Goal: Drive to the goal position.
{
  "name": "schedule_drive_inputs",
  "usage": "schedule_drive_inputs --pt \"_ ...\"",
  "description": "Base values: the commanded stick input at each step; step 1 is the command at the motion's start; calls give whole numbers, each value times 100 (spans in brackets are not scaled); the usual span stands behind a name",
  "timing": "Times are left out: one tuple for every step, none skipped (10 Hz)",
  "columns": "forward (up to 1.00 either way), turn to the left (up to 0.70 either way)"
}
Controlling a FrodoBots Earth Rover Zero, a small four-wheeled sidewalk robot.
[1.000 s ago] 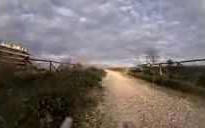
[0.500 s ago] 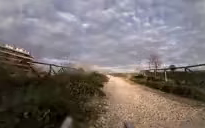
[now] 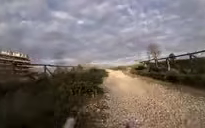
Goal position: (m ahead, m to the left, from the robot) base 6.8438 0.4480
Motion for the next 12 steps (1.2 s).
schedule_drive_inputs --pt "50 -40" --pt "50 -47" --pt "50 -33" --pt "50 0" --pt "50 0" --pt "50 0" --pt "50 0" --pt "50 0" --pt "50 0" --pt "50 0" --pt "50 0" --pt "50 0"
